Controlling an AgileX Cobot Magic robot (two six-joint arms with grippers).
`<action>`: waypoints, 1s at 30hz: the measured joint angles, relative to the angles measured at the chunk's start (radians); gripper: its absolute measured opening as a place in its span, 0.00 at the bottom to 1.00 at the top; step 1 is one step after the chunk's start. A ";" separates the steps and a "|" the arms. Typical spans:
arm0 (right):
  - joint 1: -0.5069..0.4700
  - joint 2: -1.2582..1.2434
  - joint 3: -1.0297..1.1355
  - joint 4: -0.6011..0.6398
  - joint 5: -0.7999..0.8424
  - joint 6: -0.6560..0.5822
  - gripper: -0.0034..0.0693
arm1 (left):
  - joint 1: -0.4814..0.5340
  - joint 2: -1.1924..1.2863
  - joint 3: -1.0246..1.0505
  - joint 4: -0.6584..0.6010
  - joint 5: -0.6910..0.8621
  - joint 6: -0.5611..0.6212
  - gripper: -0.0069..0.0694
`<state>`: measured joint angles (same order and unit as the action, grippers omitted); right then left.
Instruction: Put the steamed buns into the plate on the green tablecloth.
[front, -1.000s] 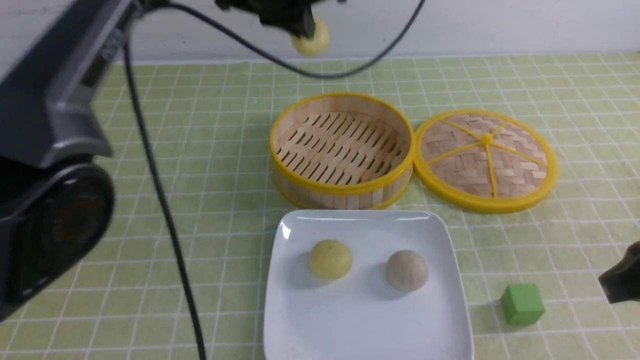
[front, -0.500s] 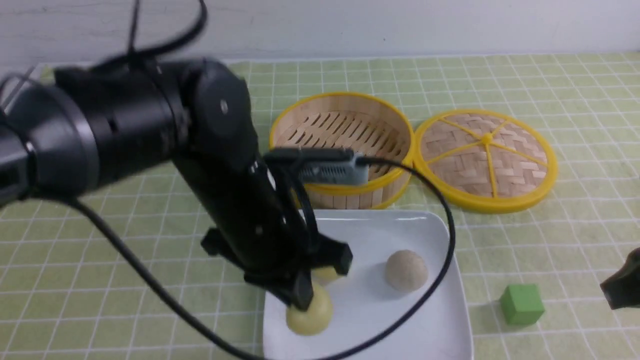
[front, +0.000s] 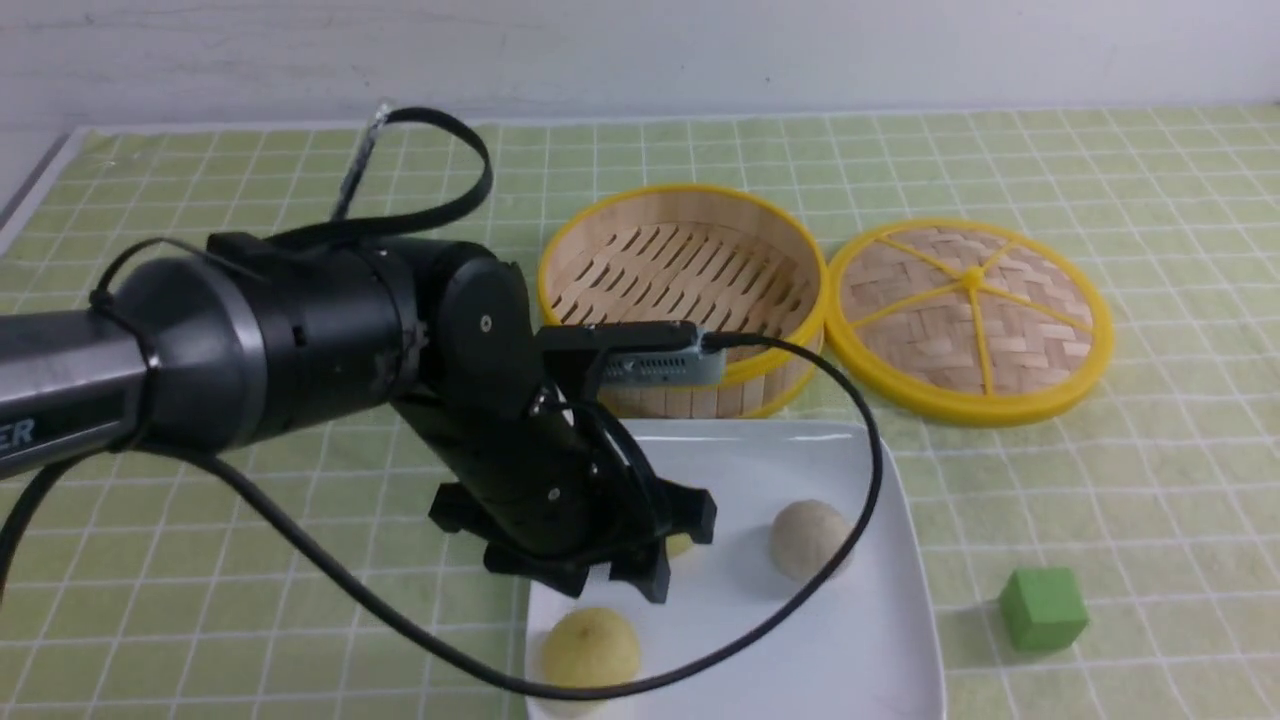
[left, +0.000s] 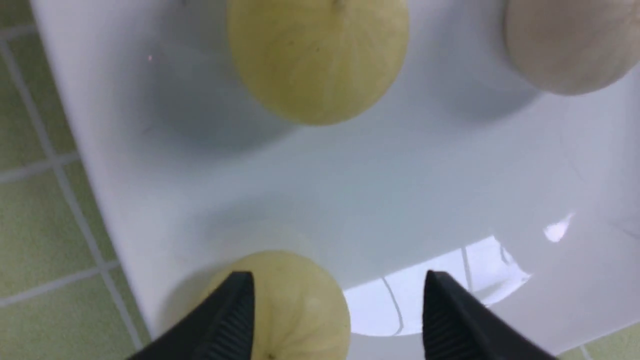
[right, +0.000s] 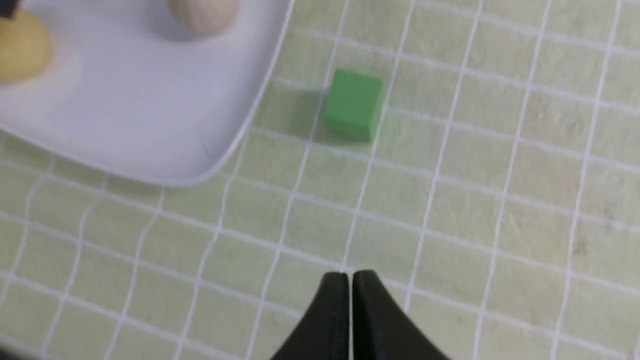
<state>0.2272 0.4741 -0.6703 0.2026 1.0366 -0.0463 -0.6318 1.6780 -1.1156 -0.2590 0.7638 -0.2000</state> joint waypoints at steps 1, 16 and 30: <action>0.000 -0.101 0.076 0.020 -0.120 -0.008 0.09 | 0.000 0.000 -0.007 0.002 0.001 0.000 0.73; 0.000 -0.336 0.358 0.078 -0.628 -0.186 0.08 | 0.000 0.000 -0.011 0.009 0.015 0.000 0.59; -0.012 -0.387 0.426 -0.032 -0.629 -0.186 0.10 | 0.000 0.000 -0.011 0.043 0.018 0.000 0.37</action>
<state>0.2153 0.0869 -0.2439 0.1708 0.4073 -0.2323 -0.6318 1.6780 -1.1270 -0.2155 0.7819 -0.2000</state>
